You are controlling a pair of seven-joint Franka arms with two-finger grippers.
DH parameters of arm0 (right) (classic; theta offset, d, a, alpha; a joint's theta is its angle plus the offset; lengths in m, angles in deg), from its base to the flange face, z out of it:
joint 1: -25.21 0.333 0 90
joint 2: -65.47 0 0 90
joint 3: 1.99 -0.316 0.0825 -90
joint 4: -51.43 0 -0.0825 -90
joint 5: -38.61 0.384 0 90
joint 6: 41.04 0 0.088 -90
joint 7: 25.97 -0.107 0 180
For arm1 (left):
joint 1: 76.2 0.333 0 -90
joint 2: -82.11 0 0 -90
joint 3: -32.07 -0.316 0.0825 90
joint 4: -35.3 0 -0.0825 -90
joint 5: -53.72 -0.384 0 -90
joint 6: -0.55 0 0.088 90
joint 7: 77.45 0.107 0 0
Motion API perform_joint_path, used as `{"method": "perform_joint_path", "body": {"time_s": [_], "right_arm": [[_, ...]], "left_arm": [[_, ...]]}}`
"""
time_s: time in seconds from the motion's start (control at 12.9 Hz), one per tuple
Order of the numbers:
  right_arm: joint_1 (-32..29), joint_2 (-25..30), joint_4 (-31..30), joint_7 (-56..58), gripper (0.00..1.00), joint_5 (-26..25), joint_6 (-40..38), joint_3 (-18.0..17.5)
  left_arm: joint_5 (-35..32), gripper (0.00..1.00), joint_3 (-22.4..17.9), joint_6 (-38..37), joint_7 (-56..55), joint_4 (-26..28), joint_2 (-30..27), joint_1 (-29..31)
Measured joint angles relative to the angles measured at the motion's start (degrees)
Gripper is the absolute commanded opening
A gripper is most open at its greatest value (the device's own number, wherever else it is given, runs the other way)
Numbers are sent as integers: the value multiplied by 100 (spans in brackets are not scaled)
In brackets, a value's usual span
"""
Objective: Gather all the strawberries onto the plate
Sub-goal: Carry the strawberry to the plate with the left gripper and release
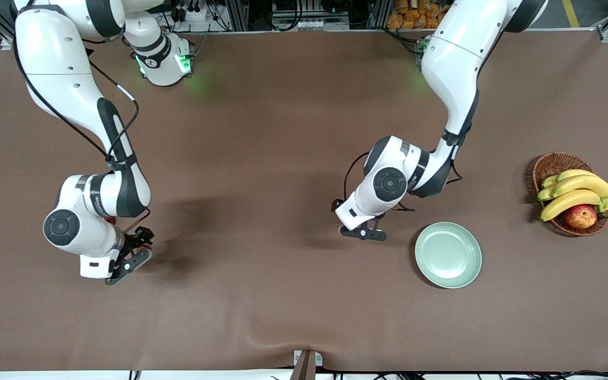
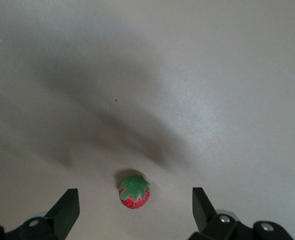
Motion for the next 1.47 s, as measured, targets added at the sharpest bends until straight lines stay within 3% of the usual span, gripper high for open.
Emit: {"method": "perform_joint_path", "body": {"time_s": [0.31,0.62,0.85,1.01,1.24,1.39,1.47], "right_arm": [[-3,-107,-150,5,100,0,-13,-3],[-3,-108,-202,5,100,3,-256,-13],[-3,-107,-206,6,84,4,-269,-22],[-3,-107,-206,6,82,10,-252,-22],[-12,-108,-206,4,82,264,-59,-21],[-39,-112,-208,4,82,326,57,-20],[-50,-117,-208,4,82,328,110,-20]], "left_arm": [[-11,72,-24,13,0,15,71,1],[-32,72,-27,13,1,24,106,-9],[-32,68,-21,13,1,24,108,-33],[-33,66,-20,12,1,27,118,-82],[-33,49,-21,12,1,32,162,-105],[-33,20,-27,12,2,37,168,-104],[-33,12,-28,12,6,36,167,-104]]}}
